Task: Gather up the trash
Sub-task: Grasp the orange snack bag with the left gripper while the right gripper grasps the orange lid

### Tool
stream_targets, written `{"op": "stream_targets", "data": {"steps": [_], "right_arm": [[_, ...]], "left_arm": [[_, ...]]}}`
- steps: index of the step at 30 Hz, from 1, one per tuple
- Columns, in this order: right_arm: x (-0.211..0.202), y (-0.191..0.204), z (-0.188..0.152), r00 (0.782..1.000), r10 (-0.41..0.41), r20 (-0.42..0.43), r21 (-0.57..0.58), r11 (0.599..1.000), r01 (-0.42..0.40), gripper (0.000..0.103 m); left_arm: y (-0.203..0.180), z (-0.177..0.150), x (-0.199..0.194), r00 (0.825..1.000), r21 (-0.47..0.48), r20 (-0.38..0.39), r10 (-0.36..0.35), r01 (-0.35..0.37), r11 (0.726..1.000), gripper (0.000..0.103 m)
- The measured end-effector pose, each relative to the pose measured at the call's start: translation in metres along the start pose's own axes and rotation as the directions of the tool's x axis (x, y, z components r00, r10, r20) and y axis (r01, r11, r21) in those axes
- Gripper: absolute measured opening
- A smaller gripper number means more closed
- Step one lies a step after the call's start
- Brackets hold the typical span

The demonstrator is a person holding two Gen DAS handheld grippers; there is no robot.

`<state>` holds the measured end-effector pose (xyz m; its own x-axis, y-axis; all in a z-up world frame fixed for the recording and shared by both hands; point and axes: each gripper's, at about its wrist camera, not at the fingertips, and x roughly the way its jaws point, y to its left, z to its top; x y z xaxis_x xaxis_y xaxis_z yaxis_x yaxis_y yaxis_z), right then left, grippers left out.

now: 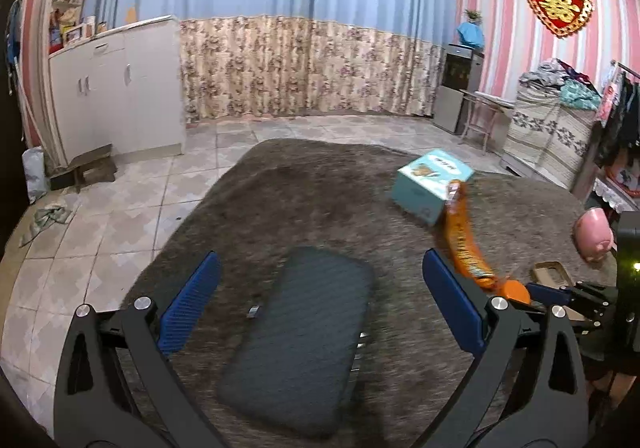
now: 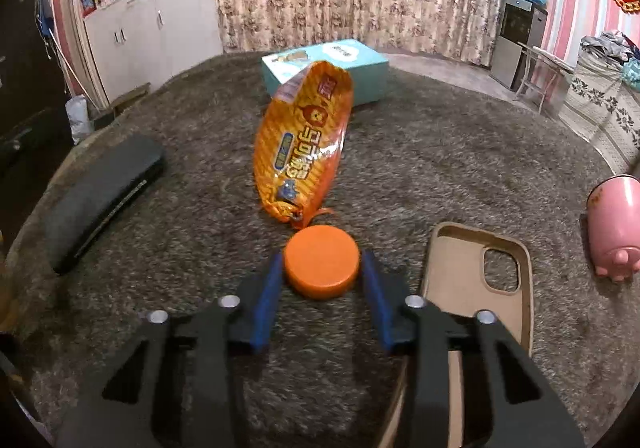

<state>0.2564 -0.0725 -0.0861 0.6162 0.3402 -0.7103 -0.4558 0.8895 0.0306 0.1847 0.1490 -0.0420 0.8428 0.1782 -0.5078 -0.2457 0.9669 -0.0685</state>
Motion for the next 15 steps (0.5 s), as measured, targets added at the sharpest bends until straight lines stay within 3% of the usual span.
{"op": "stream_targets", "data": {"steps": [3, 7, 12, 15], "right_arm": [[-0.018, -0.009, -0.003, 0.999, -0.002, 0.041, 0.027, 1.000, 0.001, 0.040], [-0.047, -0.031, -0.013, 0.993, -0.078, 0.090, 0.064, 0.995, 0.073, 0.040], [-0.080, -0.066, -0.027, 0.977, -0.183, 0.112, 0.120, 0.978, 0.169, 0.040], [-0.095, -0.084, -0.034, 0.968, -0.222, 0.117, 0.145, 0.968, 0.204, 0.040]], "left_arm": [[-0.022, 0.003, -0.001, 0.999, 0.011, 0.006, -0.039, 0.039, 0.999, 0.098], [-0.051, 0.004, 0.005, 0.997, 0.030, -0.005, -0.077, 0.077, 0.997, 0.098], [-0.094, -0.004, 0.026, 0.999, 0.066, -0.022, -0.023, 0.024, 0.998, 0.098], [-0.112, -0.009, 0.039, 0.998, 0.072, -0.053, -0.034, 0.038, 0.997, 0.097]]}}
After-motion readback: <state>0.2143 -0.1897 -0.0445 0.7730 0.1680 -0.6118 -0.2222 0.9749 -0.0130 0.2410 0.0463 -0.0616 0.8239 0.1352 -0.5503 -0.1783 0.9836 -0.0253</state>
